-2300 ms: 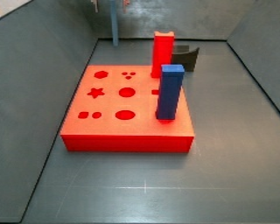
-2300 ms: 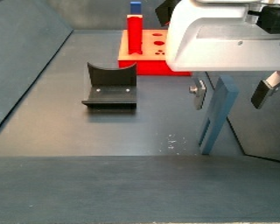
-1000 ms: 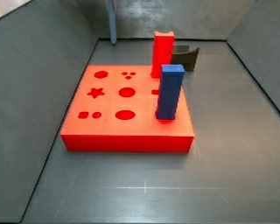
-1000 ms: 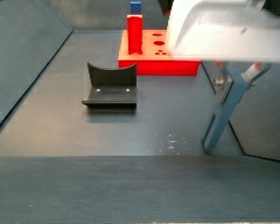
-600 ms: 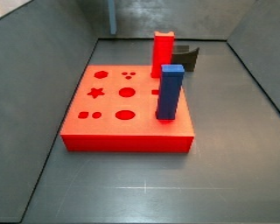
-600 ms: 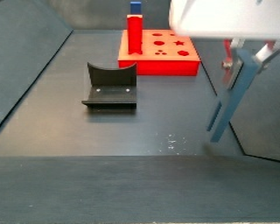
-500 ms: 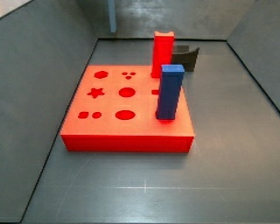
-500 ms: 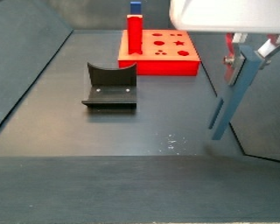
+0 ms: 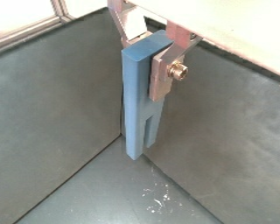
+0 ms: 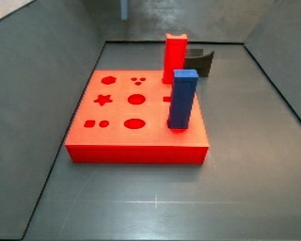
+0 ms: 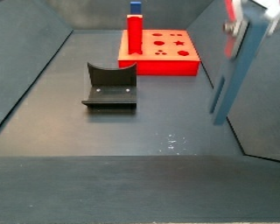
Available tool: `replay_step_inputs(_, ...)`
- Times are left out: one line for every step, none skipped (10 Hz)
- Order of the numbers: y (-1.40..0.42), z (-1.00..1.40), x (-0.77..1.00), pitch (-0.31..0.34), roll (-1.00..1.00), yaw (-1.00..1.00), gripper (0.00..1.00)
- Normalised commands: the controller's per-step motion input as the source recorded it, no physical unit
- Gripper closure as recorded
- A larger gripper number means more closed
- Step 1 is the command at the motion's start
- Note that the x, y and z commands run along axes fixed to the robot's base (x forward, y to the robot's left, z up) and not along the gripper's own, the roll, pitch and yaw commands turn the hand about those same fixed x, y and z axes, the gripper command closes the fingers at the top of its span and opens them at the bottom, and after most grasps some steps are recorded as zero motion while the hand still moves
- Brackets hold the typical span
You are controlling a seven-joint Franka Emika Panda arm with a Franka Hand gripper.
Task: Pick up the double-square object. Move up. Move to above the board. Insert the double-square object.
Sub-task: Move to above the board.
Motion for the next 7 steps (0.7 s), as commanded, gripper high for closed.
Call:
replay_step_inputs(0.02,0.84,0.07,0.071,-0.03,0.01,1.00)
replay_step_inputs(0.01,0.74,0.05,0.076,-0.01,0.01,1.00)
replay_step_inputs(0.00,0.53,0.03,0.086,0.01,0.01,1.00)
replay_step_inputs(0.00,0.39,0.01,0.087,0.03,0.01,1.00)
replay_step_inputs(-0.01,0.19,0.00,0.087,0.05,0.01,1.00)
replay_step_inputs(-1.00,0.13,0.16,0.125,0.19,-0.13,1.00)
replay_step_inputs(-1.00,0.12,0.16,0.108,0.19,-0.12,1.00)
